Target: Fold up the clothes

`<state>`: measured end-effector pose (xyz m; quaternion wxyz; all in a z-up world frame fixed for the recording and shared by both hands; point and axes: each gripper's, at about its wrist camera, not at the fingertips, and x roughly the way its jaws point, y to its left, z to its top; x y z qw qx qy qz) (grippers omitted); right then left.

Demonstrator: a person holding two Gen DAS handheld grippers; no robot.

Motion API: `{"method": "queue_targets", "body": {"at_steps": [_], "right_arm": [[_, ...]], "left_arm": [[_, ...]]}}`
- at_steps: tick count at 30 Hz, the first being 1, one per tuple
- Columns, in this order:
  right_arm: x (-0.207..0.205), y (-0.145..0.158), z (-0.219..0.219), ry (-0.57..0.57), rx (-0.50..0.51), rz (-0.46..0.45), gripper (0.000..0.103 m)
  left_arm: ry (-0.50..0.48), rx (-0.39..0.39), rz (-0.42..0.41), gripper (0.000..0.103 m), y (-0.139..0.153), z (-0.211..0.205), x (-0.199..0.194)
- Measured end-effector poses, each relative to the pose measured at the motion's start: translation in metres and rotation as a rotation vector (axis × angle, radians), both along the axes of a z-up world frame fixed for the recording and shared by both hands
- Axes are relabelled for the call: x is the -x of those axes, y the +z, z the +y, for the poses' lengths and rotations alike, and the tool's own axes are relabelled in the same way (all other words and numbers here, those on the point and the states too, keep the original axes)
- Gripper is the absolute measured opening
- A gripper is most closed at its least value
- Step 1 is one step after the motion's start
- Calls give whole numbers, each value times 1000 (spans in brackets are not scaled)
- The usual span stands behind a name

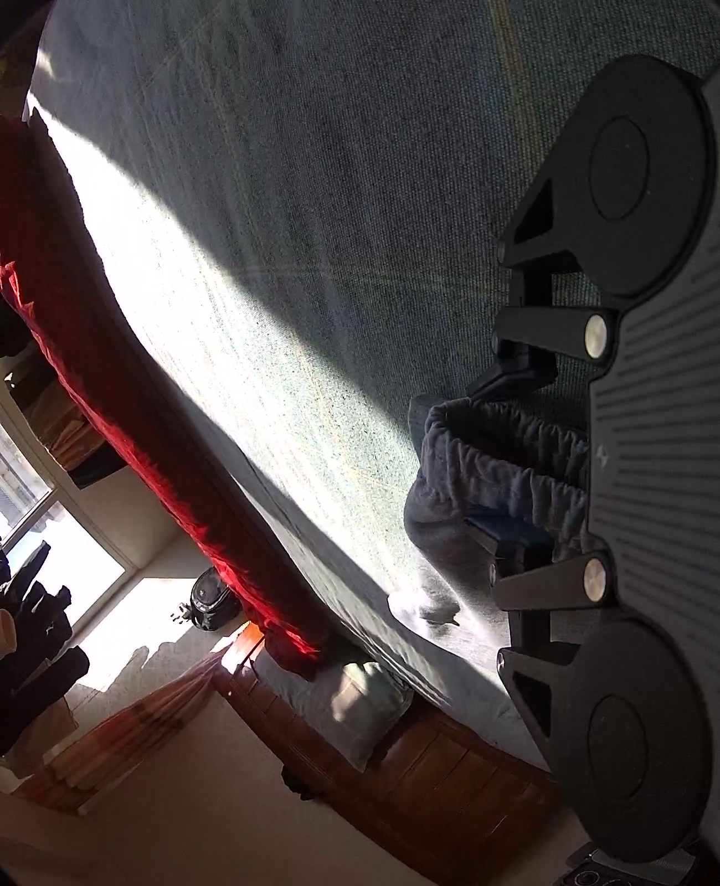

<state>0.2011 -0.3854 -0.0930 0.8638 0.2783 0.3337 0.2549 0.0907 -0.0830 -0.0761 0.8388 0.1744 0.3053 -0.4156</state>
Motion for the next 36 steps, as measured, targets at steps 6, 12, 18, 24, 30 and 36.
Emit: {"method": "queue_targets", "body": {"at_steps": [6, 12, 18, 24, 30, 36], "right_arm": [[5, 24, 10, -14, 60, -114, 21], [-17, 20, 12, -25, 68, -53, 25], [15, 13, -11, -120, 50, 6, 43], [43, 69, 17, -55, 107, -147, 49], [72, 59, 98, 121, 449, -149, 49], [115, 37, 125, 139, 682, -170, 50]], "left_arm": [[23, 18, -49, 83, 8, 3, 6], [9, -10, -63, 83, 11, 6, 11], [-22, -75, -6, 83, -1, 21, 23], [7, -32, -47, 83, 32, 36, 18], [228, 37, -76, 83, 49, 44, -40], [436, -8, 20, 84, 13, 56, -94]]}}
